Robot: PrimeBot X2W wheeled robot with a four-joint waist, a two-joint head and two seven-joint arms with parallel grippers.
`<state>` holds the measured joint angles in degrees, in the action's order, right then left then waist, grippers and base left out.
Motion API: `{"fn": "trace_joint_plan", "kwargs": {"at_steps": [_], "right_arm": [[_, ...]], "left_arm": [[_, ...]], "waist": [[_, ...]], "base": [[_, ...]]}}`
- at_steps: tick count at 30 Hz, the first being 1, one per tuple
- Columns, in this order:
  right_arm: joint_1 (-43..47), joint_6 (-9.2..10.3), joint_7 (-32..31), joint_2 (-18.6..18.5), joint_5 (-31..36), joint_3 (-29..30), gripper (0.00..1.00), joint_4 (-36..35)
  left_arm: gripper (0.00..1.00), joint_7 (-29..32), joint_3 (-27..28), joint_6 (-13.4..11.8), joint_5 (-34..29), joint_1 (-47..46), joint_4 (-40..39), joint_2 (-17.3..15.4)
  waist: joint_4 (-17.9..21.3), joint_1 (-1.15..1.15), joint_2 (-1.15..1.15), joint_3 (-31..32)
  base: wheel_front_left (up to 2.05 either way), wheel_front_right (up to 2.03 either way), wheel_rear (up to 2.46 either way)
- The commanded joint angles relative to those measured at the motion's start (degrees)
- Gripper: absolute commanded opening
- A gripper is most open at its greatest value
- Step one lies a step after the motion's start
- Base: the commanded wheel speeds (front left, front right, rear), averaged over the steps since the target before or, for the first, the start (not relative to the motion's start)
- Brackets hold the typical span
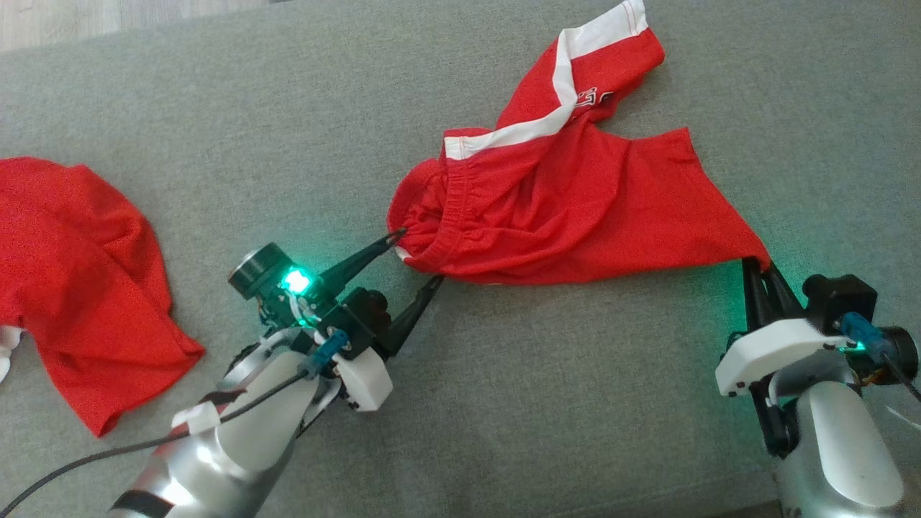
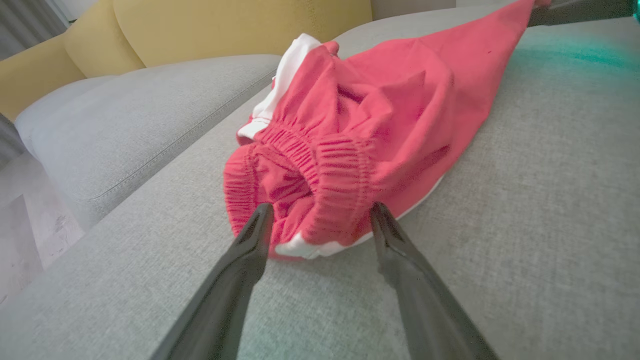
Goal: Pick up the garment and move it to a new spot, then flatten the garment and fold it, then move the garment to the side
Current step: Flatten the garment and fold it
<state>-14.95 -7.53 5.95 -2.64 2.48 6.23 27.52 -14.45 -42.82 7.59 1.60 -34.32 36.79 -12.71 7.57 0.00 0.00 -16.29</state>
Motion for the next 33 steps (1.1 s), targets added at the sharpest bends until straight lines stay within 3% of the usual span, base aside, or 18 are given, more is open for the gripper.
{"fn": "trace_joint_plan", "kwargs": {"at_steps": [1,6,7,8,9,22,33], "right_arm": [[-2.1,0.04,0.3,-0.2,-0.3,-1.4,0.00,-1.3],[-2.3,0.04,0.5,-0.2,-0.3,-1.6,0.00,-0.8],[-2.4,0.04,0.5,-0.2,-0.3,-1.7,0.00,-0.7],[-2.5,0.04,0.5,-0.2,-0.3,-1.7,0.00,-0.6],[-2.5,0.04,0.6,-0.2,-0.2,-1.7,0.00,-0.5],[-2.1,0.04,0.2,-0.2,0.9,-0.6,0.00,-0.3],[-3.9,0.04,0.6,-0.2,-1.5,-3.5,0.00,-5.6]], "left_arm": [[1.00,-0.5,0.0,-0.1,0.8,-2.8,-1.1,-1.7],[1.00,-0.5,-2.2,-0.1,2.2,-3.4,-2.1,-1.9],[0.66,-0.5,-2.7,-0.1,2.6,-3.4,-2.3,-2.0],[0.14,-0.5,-3.2,-0.1,3.1,-3.4,-2.5,-2.1],[0.00,-0.5,-3.8,-0.1,3.6,-3.3,-2.5,-2.2],[0.00,-0.5,-4.5,-0.1,6.9,-1.8,-5.7,-3.3],[0.00,-0.5,0.7,-2.2,10.6,1.2,-11.2,-6.3]], "waist": [[0.1,0.00,0.00,0.0],[0.1,0.00,0.00,0.3],[0.1,0.00,0.00,0.3],[0.1,0.00,0.00,0.5],[0.1,0.00,0.00,0.6],[-1.9,0.00,0.00,2.6],[-2.8,0.00,0.00,6.1]], "base": [[0.00,0.00,0.00],[0.00,0.00,0.00],[0.00,0.00,0.00],[0.00,0.00,0.00],[0.00,0.00,0.00],[0.00,0.00,0.00],[0.00,0.00,0.00]]}}
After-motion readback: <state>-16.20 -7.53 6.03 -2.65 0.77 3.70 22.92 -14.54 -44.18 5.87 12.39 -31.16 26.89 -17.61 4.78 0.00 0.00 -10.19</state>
